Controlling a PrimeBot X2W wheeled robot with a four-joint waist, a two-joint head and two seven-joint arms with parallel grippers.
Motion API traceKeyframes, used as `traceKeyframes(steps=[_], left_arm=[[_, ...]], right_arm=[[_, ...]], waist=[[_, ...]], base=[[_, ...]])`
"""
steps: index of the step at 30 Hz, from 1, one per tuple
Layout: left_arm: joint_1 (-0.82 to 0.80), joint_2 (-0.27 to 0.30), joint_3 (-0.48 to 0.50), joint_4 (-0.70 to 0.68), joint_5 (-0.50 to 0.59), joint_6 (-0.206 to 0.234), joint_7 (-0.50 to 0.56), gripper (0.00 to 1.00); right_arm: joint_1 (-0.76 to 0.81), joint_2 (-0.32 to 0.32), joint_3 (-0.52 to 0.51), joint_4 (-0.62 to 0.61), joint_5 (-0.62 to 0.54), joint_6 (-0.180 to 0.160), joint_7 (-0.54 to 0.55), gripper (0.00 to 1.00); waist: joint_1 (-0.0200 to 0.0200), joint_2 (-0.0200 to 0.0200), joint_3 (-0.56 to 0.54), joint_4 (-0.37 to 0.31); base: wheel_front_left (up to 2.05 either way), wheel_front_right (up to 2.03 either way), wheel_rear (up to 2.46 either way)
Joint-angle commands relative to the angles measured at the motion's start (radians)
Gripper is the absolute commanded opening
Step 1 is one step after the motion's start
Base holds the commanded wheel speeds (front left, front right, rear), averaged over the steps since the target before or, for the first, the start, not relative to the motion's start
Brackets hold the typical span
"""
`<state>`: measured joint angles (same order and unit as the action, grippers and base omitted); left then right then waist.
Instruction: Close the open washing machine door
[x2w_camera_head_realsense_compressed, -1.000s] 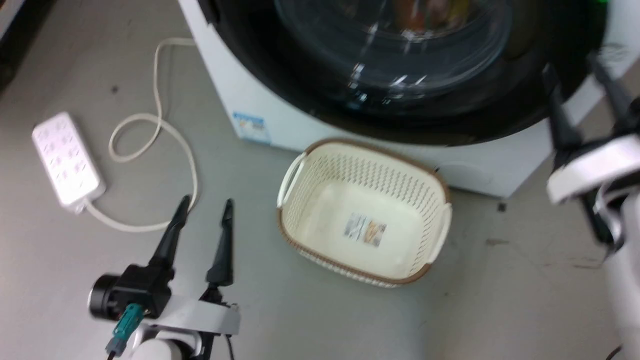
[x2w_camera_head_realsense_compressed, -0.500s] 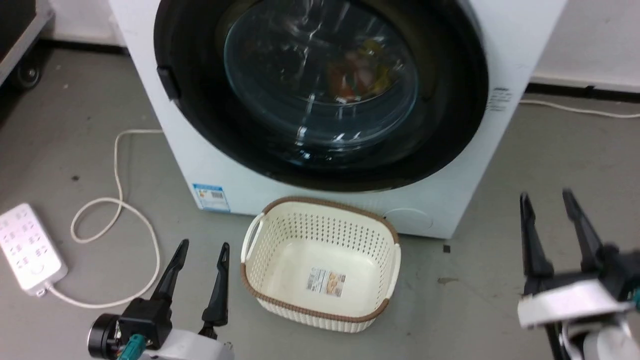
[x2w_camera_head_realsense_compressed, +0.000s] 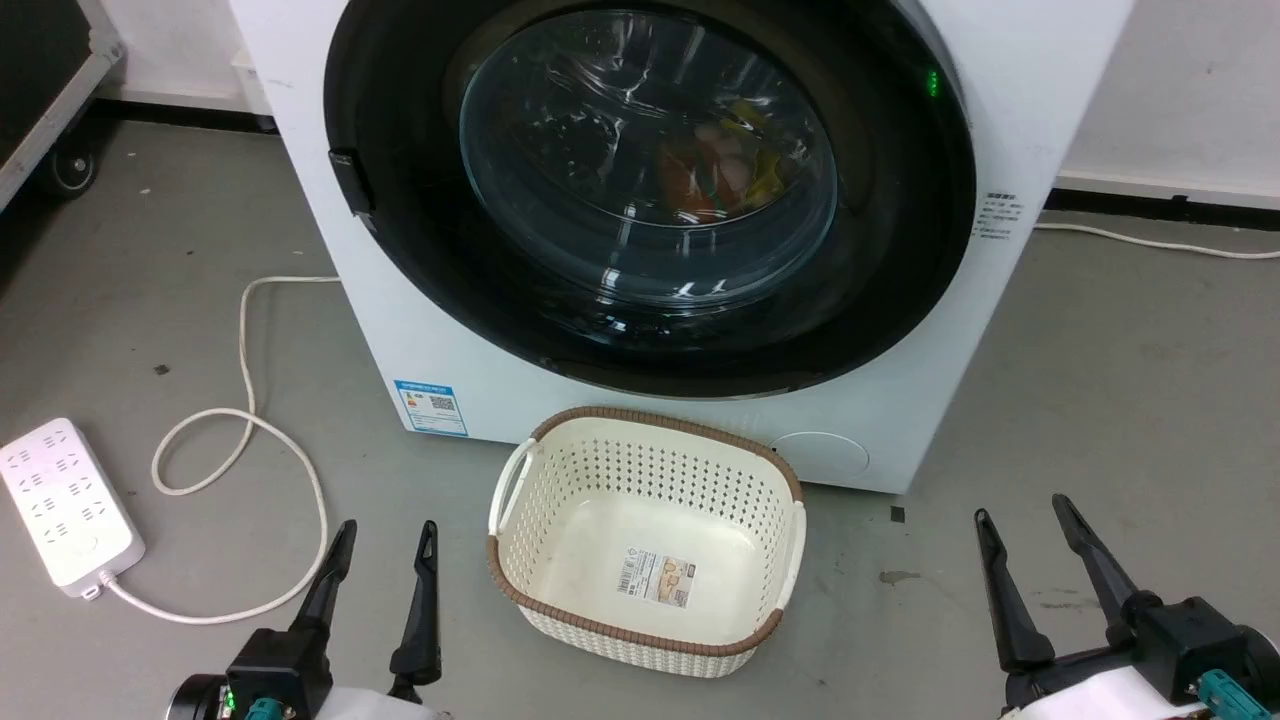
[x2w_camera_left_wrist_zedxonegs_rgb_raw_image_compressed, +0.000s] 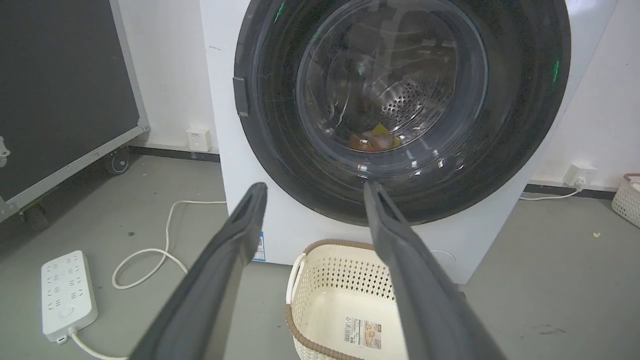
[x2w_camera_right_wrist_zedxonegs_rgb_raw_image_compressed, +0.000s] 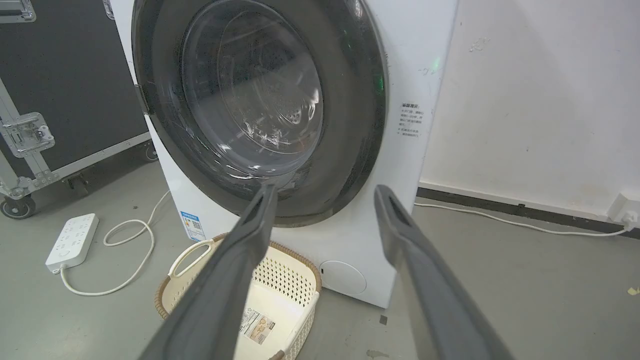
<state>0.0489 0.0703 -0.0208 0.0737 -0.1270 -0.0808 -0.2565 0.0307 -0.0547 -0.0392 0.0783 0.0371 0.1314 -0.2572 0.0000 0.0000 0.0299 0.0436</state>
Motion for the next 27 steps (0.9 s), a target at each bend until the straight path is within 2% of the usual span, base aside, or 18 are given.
traceKeyframes(steps=[1, 7, 8, 27], left_arm=[[0.015, -0.004, 0.003, 0.000, -0.009, 0.007, -0.005, 1.00], [0.010, -0.006, 0.002, -0.002, -0.003, 0.003, -0.005, 1.00], [0.000, -0.001, 0.000, -0.001, 0.002, 0.003, 0.000, 0.00], [-0.006, -0.003, 0.003, -0.010, 0.018, 0.013, 0.033, 0.00]], right_arm=[[0.008, 0.004, 0.002, 0.001, 0.007, -0.001, -0.004, 1.00], [0.002, 0.004, 0.004, 0.001, 0.013, -0.001, -0.004, 1.00], [0.000, 0.000, 0.004, 0.001, 0.008, 0.000, 0.000, 0.00], [-0.004, 0.000, 0.008, -0.009, 0.002, 0.000, 0.033, 0.00]], waist=[[0.0000, 0.0000, 0.001, 0.004], [0.0000, 0.0000, 0.007, 0.014], [0.0002, 0.0000, 0.007, 0.014], [0.0002, 0.0000, 0.003, 0.007]], base=[[0.00, 0.00, 0.00], [0.00, 0.00, 0.00], [0.00, 0.00, 0.00], [0.00, 0.00, 0.00]])
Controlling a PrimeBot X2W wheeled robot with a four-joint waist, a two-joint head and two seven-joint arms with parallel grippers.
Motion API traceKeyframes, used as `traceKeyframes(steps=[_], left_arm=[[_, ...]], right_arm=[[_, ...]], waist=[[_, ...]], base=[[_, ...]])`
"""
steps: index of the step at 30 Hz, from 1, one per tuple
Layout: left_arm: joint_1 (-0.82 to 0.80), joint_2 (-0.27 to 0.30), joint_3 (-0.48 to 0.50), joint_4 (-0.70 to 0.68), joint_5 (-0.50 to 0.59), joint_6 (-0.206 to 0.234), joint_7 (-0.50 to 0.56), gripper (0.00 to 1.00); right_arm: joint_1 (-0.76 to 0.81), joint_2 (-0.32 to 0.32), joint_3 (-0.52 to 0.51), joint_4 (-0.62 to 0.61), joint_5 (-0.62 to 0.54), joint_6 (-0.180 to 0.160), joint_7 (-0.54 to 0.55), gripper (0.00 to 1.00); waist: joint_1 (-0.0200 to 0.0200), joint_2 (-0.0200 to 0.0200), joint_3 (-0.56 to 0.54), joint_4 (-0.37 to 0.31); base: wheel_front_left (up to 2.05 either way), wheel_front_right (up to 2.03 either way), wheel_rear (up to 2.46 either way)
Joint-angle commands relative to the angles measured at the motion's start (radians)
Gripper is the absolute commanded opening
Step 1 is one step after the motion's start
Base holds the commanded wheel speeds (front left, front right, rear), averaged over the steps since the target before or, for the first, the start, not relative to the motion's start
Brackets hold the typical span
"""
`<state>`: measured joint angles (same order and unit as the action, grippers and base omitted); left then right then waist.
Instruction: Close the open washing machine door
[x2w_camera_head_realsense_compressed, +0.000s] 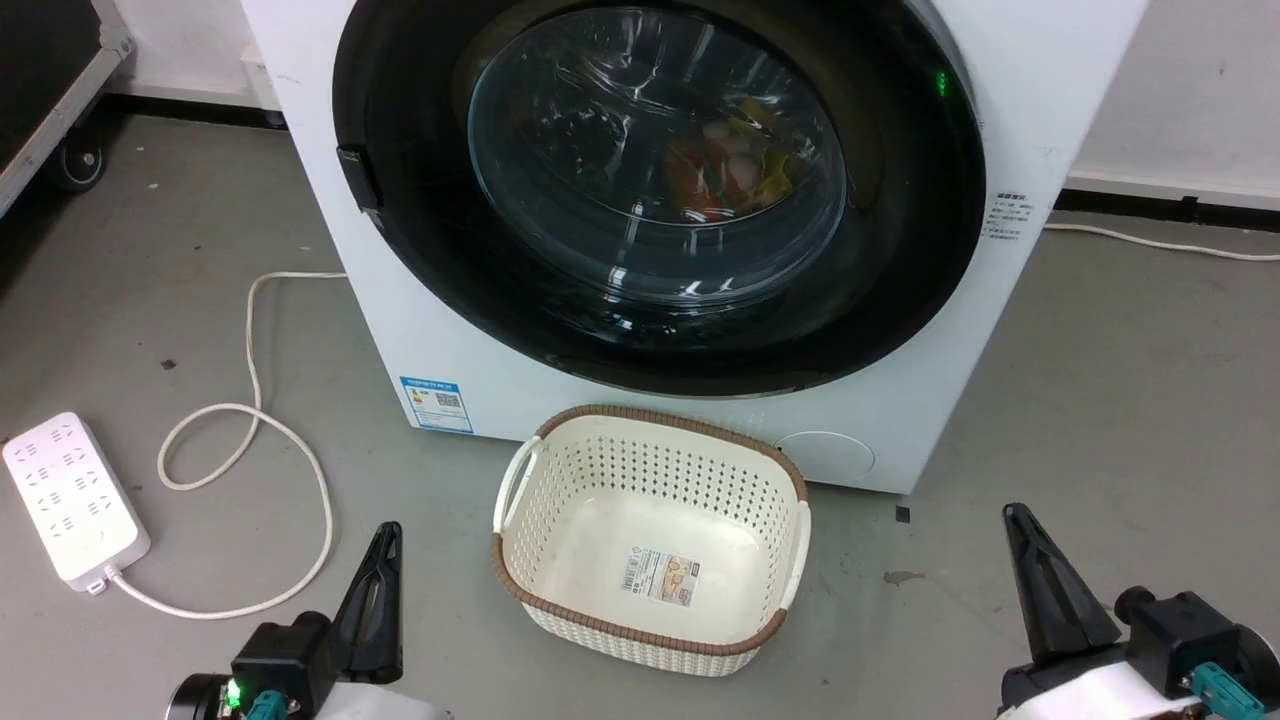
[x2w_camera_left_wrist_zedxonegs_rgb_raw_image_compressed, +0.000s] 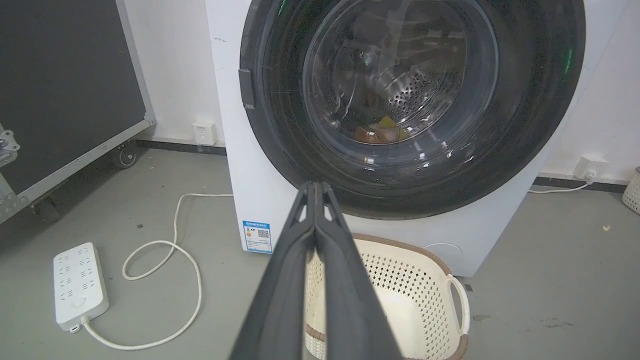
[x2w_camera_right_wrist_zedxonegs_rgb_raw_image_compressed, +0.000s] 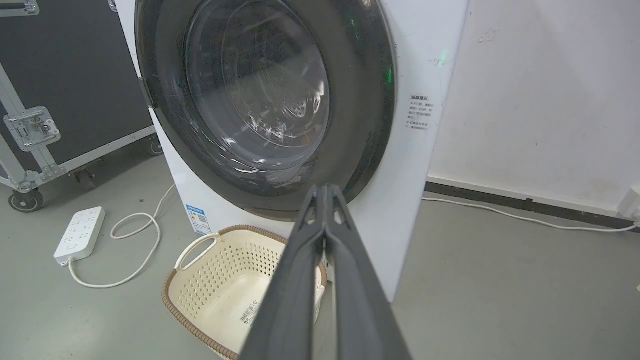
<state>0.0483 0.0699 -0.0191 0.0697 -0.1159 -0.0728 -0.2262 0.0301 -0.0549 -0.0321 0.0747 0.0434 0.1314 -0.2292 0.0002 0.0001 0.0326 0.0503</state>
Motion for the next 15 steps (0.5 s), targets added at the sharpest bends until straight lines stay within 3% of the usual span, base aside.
traceKeyframes(steps=[1, 15], left_arm=[[-0.006, -0.002, 0.001, -0.006, 0.008, 0.005, 0.005, 0.00], [-0.011, -0.005, 0.004, -0.014, 0.022, 0.014, 0.033, 0.00]], right_arm=[[-0.004, 0.001, 0.001, -0.006, -0.005, 0.000, 0.007, 0.00], [-0.007, 0.001, 0.005, -0.015, -0.010, 0.000, 0.036, 0.00]], waist=[[0.0000, -0.0001, 0.000, 0.000], [-0.0001, -0.0001, -0.004, -0.007]], base=[[0.00, 0.00, 0.00], [0.00, 0.00, 0.00]])
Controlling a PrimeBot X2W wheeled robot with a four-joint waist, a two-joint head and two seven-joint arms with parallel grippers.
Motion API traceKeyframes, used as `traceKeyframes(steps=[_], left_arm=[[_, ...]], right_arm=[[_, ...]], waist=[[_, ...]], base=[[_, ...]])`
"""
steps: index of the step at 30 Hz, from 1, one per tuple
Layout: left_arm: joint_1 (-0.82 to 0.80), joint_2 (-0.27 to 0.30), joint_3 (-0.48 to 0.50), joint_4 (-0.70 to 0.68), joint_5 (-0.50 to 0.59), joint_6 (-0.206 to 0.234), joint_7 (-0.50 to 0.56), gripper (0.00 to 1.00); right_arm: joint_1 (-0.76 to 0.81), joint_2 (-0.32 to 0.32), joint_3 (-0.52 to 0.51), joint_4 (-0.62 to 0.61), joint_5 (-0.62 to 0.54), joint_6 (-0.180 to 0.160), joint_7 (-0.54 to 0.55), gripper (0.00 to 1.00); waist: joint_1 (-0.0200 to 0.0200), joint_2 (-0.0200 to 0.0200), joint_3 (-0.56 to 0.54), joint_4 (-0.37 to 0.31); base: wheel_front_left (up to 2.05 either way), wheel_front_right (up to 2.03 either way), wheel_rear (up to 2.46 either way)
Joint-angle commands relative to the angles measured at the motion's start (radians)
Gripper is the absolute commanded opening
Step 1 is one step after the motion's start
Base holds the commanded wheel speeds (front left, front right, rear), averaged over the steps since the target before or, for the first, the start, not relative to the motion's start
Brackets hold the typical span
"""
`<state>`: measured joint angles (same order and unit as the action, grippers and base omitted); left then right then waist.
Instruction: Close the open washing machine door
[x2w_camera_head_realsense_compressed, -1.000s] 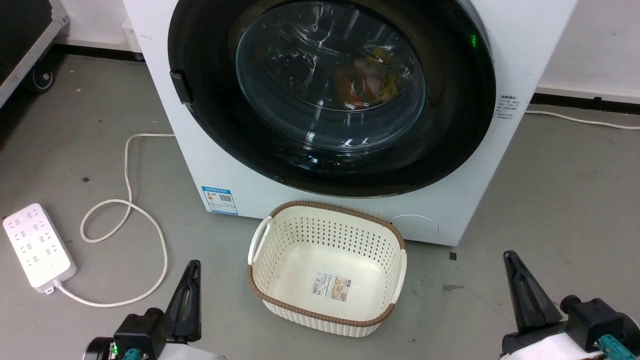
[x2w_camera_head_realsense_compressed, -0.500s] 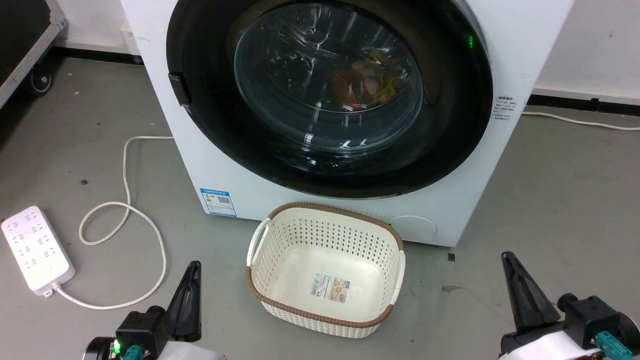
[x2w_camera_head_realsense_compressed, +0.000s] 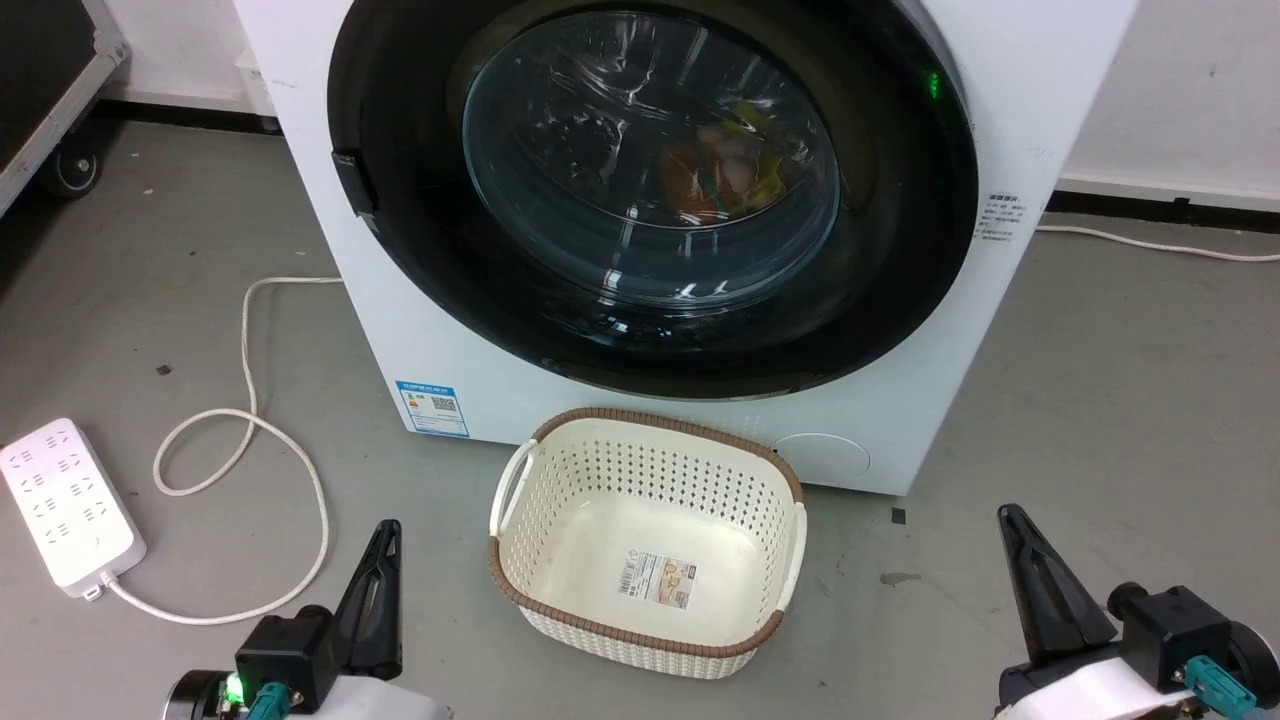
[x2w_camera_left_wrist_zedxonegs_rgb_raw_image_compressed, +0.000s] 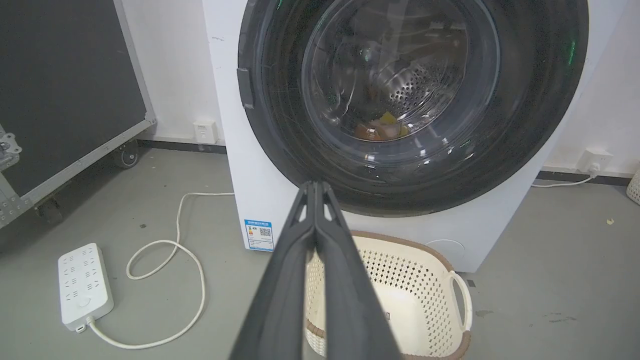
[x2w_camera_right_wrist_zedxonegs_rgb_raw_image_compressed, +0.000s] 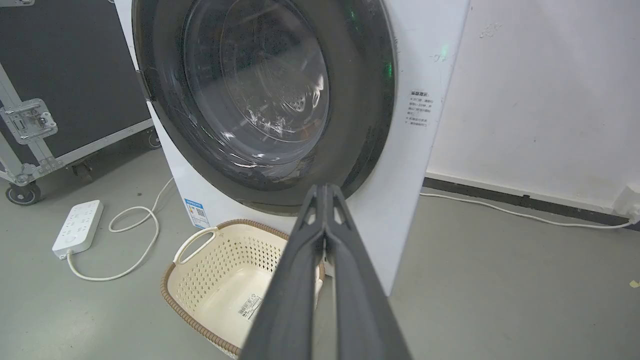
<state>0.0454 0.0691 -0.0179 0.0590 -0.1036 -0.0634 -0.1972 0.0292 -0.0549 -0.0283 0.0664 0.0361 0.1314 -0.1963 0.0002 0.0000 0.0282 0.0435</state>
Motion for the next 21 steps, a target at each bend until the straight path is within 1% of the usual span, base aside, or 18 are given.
traceKeyframes(steps=[1, 21], left_arm=[[-0.009, -0.004, 0.003, -0.004, 0.010, 0.005, 0.006, 0.00], [-0.017, -0.007, 0.006, -0.016, 0.030, 0.018, 0.047, 0.00]], right_arm=[[-0.007, 0.001, 0.002, -0.007, -0.003, 0.000, 0.005, 0.00], [-0.011, 0.002, 0.007, -0.020, -0.010, 0.000, 0.046, 0.00]], waist=[[0.0000, 0.0000, 0.000, 0.000], [-0.0001, 0.0000, -0.006, -0.010]], base=[[0.00, 0.00, 0.00], [0.00, 0.00, 0.00]])
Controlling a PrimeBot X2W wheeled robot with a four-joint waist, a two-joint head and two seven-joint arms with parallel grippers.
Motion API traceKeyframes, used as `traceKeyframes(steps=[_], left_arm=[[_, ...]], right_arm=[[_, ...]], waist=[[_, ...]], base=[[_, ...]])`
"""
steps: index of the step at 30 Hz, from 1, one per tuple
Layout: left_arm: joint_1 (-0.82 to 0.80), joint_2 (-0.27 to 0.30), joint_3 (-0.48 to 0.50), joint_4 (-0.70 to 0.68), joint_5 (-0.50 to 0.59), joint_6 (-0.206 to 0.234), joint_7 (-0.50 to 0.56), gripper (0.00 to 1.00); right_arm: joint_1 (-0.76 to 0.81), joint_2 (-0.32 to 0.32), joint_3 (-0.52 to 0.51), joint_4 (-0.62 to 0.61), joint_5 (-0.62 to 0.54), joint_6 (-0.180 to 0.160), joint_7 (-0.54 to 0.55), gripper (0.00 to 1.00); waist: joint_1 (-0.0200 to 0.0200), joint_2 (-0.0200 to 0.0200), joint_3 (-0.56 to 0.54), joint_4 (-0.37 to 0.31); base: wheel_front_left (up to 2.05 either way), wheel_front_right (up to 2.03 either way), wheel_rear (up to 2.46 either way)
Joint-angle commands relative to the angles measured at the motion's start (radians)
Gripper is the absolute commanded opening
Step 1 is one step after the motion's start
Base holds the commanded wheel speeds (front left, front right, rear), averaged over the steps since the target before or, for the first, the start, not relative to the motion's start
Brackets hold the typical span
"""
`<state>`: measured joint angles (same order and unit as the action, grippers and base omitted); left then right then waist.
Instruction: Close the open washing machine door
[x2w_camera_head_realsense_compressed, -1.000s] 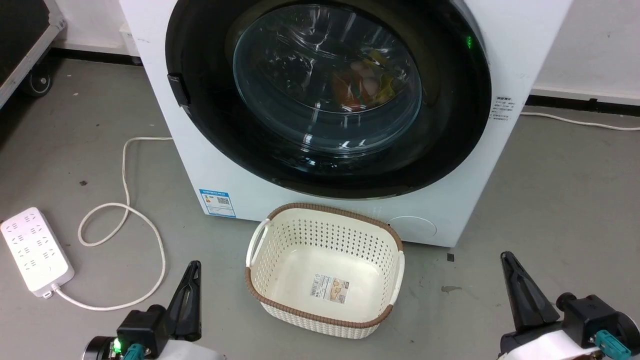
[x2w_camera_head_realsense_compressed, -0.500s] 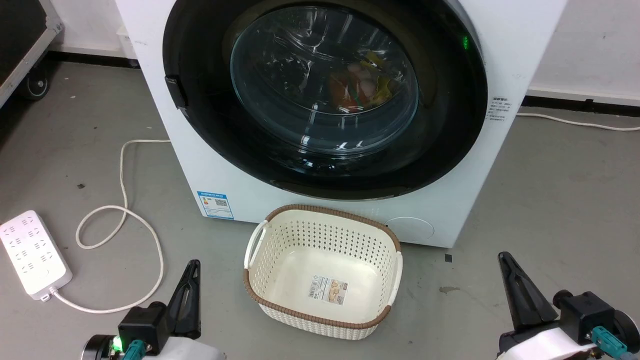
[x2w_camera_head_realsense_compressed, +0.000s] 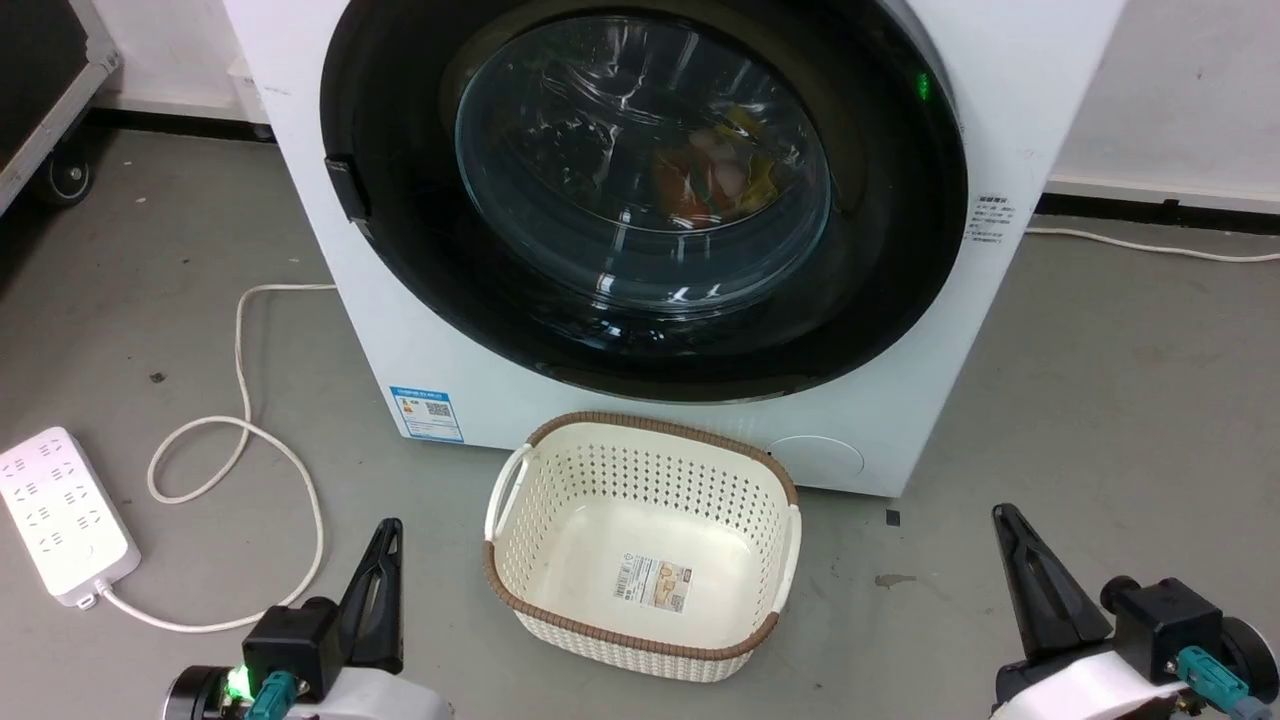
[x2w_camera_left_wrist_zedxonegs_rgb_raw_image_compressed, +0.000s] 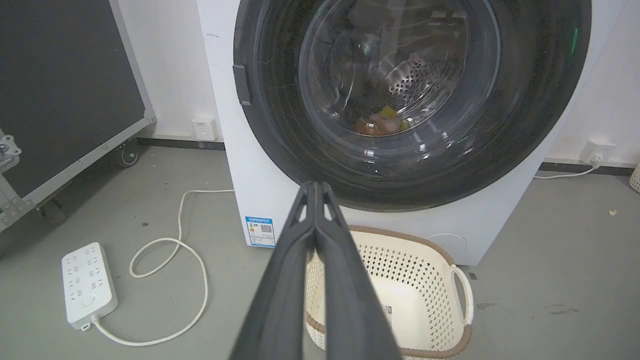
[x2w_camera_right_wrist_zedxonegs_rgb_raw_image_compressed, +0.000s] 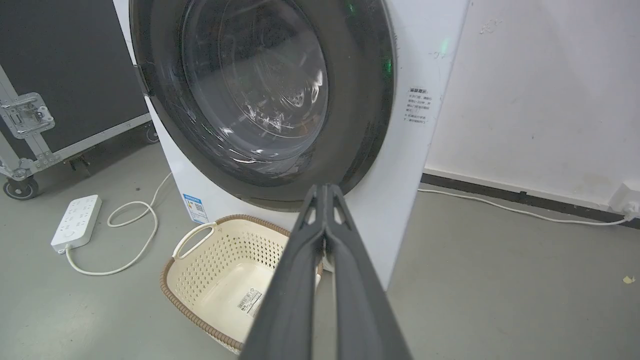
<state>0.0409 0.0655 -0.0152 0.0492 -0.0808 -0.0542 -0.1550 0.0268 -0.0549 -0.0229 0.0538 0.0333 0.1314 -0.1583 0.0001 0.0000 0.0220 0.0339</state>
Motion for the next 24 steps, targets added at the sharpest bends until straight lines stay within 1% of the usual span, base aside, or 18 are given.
traceKeyframes(steps=[1, 24], left_arm=[[-0.013, -0.004, 0.003, -0.007, 0.008, 0.009, 0.007, 0.00], [-0.022, -0.007, 0.007, -0.020, 0.031, 0.023, 0.054, 0.00]], right_arm=[[-0.009, 0.002, 0.002, -0.008, -0.007, 0.000, 0.010, 0.00], [-0.015, 0.003, 0.009, -0.022, -0.016, 0.000, 0.057, 0.00]], waist=[[0.0000, 0.0000, 0.000, -0.001], [-0.0001, 0.0000, -0.007, -0.011]], base=[[0.00, 0.00, 0.00], [0.00, 0.00, 0.00]])
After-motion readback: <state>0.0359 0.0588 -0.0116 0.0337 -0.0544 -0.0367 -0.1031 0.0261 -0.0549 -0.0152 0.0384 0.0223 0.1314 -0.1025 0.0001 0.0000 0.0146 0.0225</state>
